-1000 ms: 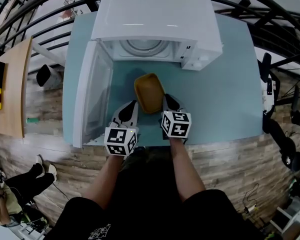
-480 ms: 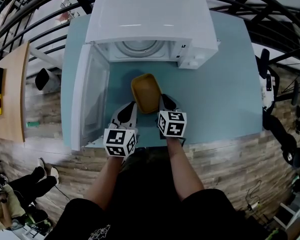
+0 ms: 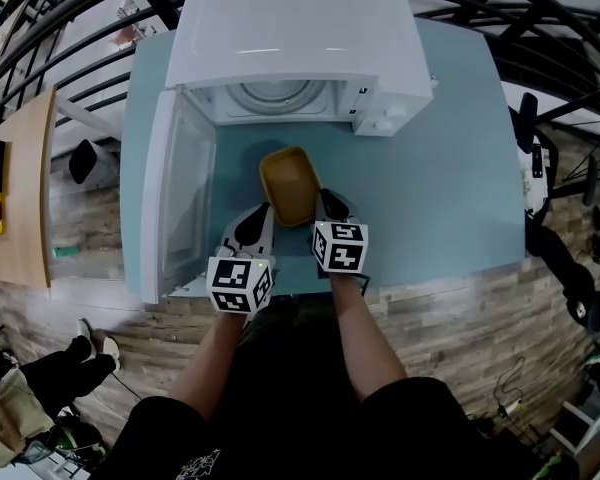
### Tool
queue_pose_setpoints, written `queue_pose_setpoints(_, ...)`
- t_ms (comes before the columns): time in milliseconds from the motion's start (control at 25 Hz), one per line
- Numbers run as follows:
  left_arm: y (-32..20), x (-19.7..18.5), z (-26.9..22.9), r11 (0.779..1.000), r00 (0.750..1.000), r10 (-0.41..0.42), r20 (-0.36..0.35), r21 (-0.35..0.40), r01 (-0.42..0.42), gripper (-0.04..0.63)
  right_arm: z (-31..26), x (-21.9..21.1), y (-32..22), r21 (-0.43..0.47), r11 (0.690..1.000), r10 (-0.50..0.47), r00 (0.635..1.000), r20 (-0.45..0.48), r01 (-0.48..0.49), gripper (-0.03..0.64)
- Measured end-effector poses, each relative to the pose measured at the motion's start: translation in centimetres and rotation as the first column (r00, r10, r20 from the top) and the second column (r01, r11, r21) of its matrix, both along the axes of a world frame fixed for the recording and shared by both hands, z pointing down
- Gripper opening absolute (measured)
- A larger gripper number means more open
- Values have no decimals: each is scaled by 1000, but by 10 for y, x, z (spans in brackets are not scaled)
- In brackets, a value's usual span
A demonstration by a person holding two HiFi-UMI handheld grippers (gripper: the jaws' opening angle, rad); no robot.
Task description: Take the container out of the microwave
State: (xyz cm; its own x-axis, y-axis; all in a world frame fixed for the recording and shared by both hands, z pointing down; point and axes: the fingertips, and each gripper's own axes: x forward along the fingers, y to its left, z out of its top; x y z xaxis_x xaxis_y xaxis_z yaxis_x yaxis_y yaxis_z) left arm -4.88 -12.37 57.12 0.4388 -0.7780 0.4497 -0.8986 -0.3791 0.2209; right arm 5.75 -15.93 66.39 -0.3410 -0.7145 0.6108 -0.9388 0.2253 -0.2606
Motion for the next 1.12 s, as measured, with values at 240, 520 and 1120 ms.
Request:
queue_pose_setpoints(240,-2,1,0,1000,1000,6,0,1,-6,6,4,-1,1,-11,1000,-11,1000,-8,11,20)
queue_pose_setpoints(520,-6,1,-7,1000,1000,11,1,10,-11,6,1,-3,1,-20,999,-40,999,-7,40,99)
queue_pose_setpoints(1120,-9,-8,-33,998,1000,30,-10,59,-29,6,-29,2,5,13,998,-59,998,-2,59,183)
